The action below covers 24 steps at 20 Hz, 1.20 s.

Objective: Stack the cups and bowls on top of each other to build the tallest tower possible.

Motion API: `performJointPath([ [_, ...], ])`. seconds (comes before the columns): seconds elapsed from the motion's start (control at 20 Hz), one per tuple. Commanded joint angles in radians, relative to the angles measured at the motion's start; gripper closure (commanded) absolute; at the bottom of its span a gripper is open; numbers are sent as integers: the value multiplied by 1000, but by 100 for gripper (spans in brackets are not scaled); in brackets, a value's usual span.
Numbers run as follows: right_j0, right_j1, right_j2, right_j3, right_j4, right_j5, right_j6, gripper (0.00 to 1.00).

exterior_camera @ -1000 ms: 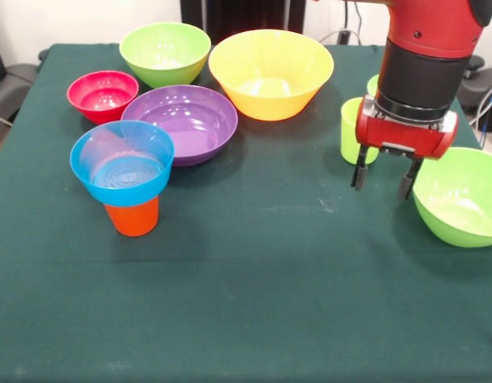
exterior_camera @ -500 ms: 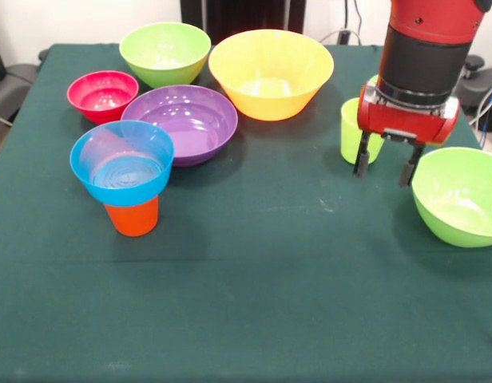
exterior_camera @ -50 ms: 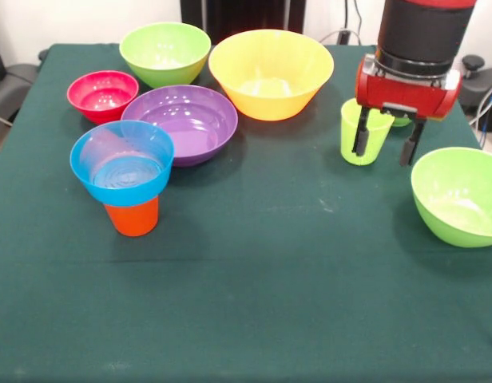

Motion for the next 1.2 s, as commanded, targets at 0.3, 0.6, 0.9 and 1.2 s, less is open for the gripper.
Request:
performJointPath([
  [0.3,-22,21,122,76,-5,-47,64,0],
  [0.6,-5,36,116,53,3,-41,85,0],
  [0.9,2,45,112,27,9,-29,93,0],
  [1.2,29,65,94,-22,21,2,120,0],
])
